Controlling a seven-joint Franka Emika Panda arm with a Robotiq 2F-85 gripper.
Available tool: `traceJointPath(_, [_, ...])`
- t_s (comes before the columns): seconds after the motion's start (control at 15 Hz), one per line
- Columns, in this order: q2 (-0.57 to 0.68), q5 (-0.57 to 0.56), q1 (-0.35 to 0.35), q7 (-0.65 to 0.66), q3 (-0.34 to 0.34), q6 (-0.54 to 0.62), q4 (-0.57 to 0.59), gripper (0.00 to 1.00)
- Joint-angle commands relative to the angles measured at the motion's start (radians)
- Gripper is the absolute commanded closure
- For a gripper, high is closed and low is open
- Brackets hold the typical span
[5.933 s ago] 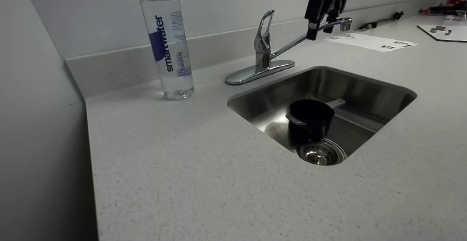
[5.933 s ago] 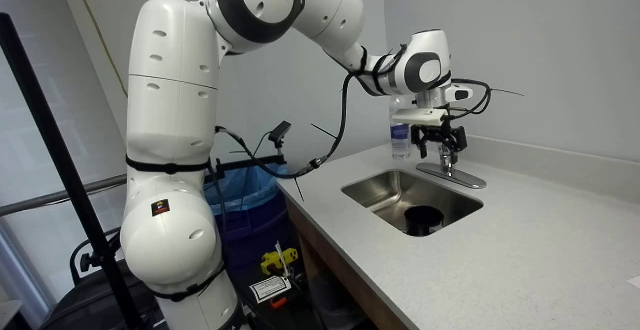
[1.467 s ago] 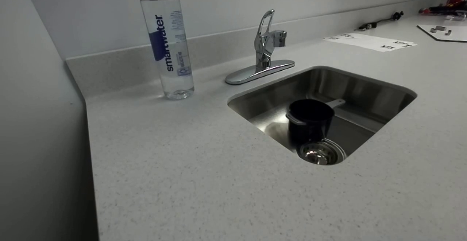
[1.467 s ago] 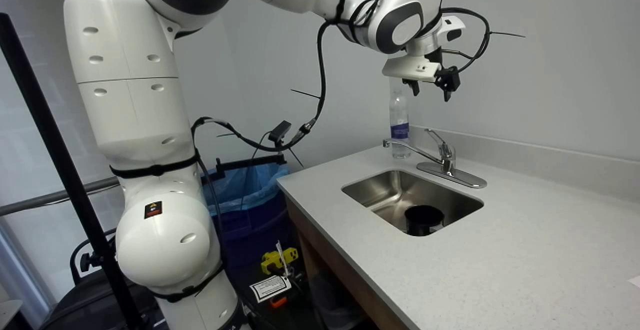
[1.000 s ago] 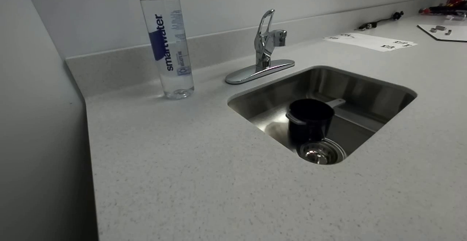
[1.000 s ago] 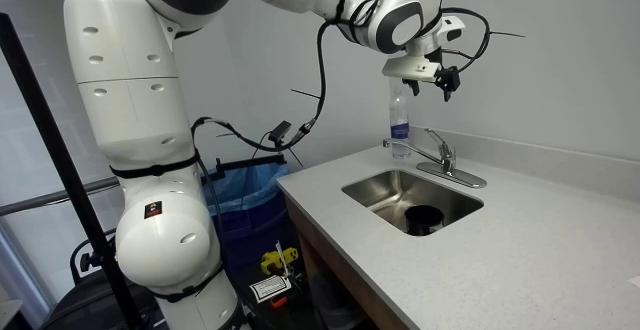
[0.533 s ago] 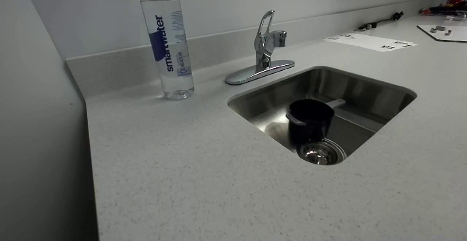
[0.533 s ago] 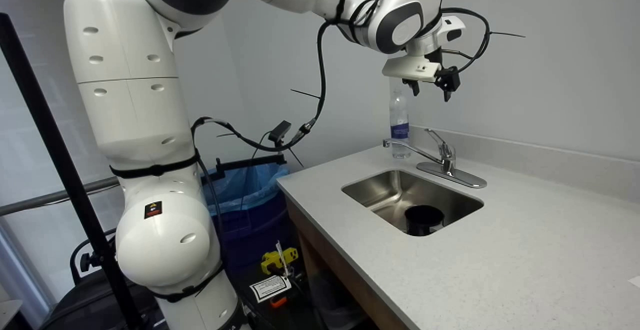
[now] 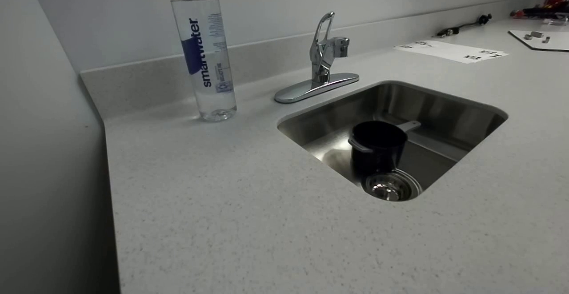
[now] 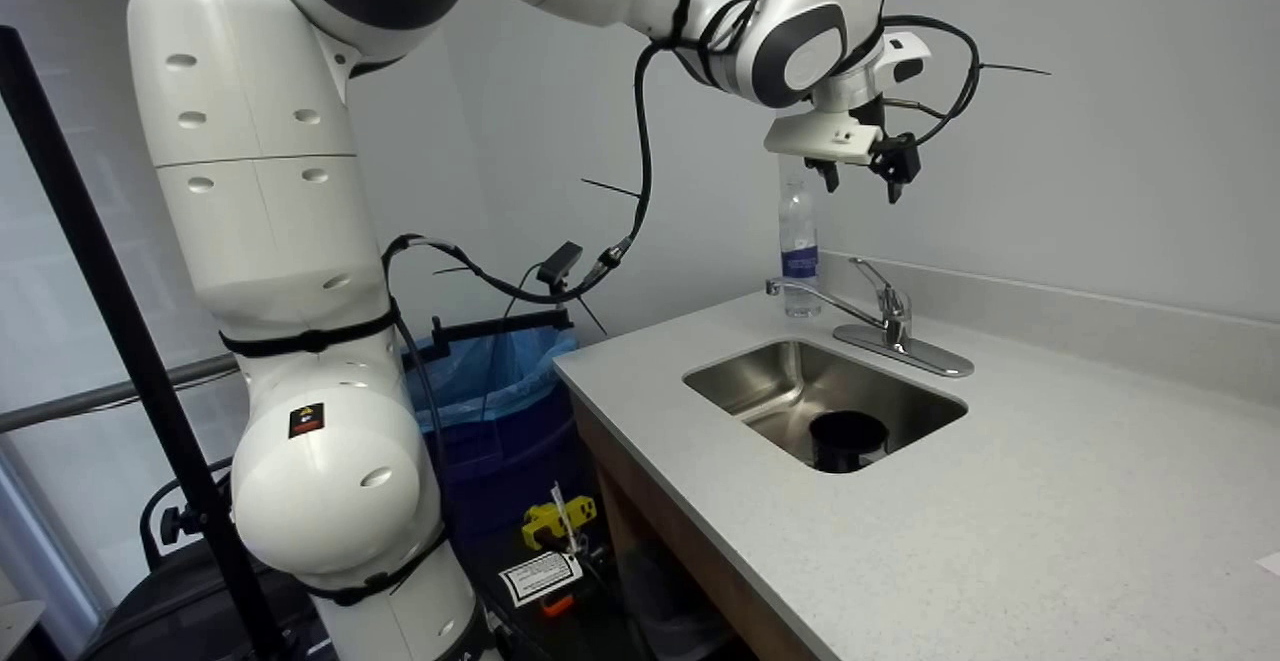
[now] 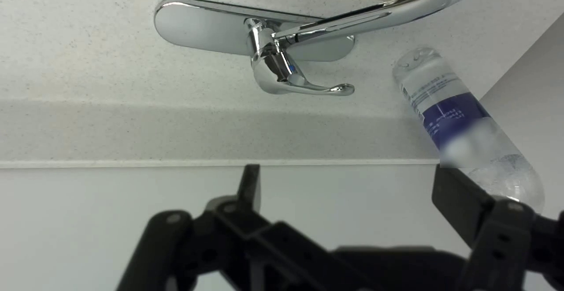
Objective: Rotate the spout from right to left
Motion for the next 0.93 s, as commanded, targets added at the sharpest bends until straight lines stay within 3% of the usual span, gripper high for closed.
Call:
traceJointPath(0.0, [0.0,-0.002,0.011,0.004,-0.01,-0.002,0.002,0.0])
traceJointPath(0.87, [0.006,-0.002,0.011,0.005,-0.01,-0.002,0.002,0.0])
